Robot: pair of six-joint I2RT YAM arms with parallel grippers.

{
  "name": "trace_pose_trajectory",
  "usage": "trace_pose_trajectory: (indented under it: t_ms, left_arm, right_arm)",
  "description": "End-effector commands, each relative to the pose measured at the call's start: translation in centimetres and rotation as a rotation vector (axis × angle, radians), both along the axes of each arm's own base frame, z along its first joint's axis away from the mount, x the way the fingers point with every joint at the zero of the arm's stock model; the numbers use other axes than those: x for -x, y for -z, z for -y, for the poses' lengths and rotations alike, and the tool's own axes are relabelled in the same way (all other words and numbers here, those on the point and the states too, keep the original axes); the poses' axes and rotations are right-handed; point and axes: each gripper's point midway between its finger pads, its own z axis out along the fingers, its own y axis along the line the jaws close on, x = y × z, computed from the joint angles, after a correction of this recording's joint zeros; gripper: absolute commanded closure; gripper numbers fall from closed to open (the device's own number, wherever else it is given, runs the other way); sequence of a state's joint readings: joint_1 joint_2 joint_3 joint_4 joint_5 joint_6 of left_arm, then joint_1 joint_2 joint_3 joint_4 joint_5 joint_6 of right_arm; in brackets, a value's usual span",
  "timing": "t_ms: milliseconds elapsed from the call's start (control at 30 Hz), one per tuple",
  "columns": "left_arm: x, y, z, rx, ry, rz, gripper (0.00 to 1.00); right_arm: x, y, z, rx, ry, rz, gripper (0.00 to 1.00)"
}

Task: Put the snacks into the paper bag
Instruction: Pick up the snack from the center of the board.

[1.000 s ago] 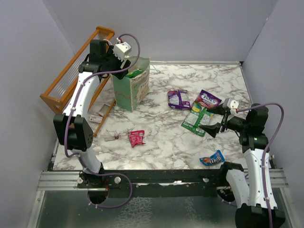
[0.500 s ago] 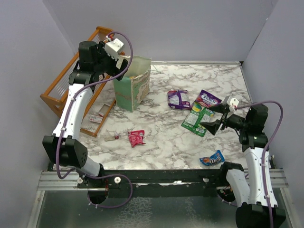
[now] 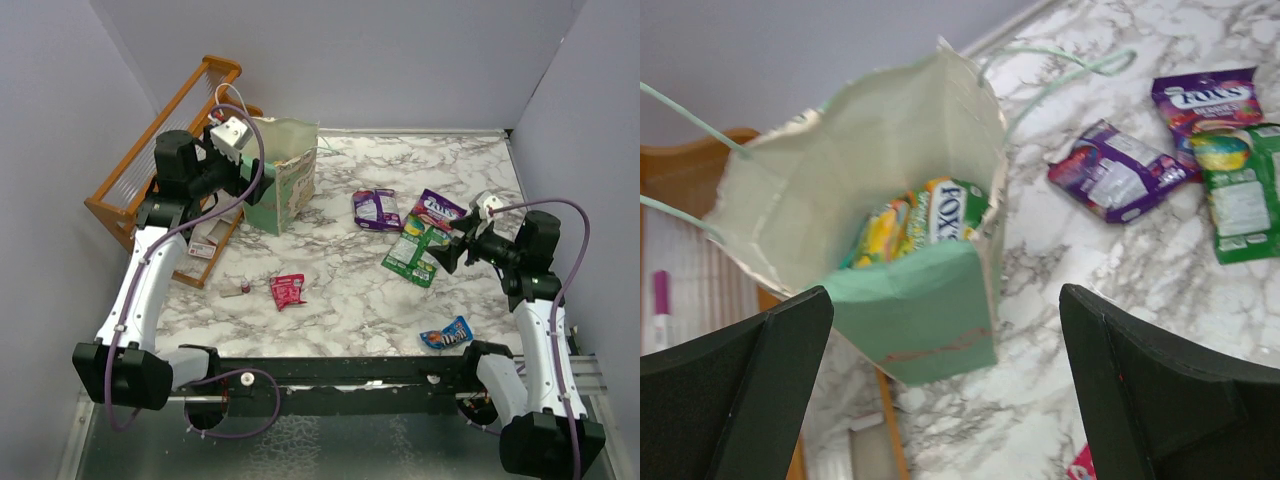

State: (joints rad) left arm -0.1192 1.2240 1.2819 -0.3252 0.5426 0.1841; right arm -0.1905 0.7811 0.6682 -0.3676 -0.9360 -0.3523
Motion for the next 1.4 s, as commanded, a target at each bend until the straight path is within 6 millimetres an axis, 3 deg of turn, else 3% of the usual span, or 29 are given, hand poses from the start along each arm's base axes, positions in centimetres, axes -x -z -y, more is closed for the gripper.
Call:
trace_pose_trajectory:
  t_ms: [0,200,333,600,867,1100,1233,1367]
  left_arm:
    - [2.9,1.5,2.1,0.086,0.141,-0.051,0.01]
    - [5.2,3.6,2.2,0.055,0.167,-0.111,0.01]
    - [6.3,5.4,1.4,-0.022,0.139,-0.102,0.01]
    - [7.8,7.6,1.2,-0.079,0.151,-0.076,0.01]
    - [9.2,10.1,3.1,-0.114,0.250,-0.097,0.01]
    - [10.2,11.8,5.2,-0.192,0.314,-0.109,0.01]
    - [10.7,12.4,5.7,-0.233,0.345,-0.101,0.01]
    - [11.0,13.1,6.0,-0.258,0.376,-0.093,0.01]
  right_arm:
    - [-1.5,0.1,1.4,0.027,0.092,0.002,0.11]
    - [-3.1,1.3,3.3,0.067,0.201,-0.047,0.10]
    - [-4.4,3.1,4.6,0.124,0.231,-0.160,0.09]
    - [-7.8,8.1,5.9,0.196,0.179,-0.356,0.14]
    - [-10.2,12.5,6.7,0.229,0.123,-0.488,0.22]
    - [-10.8,15.7,6.6,0.226,0.072,-0.578,0.29]
    - [-10.2,17.5,6.4,0.229,0.042,-0.621,0.31]
    - [-9.2,18.3,5.7,0.207,-0.003,-0.653,0.41]
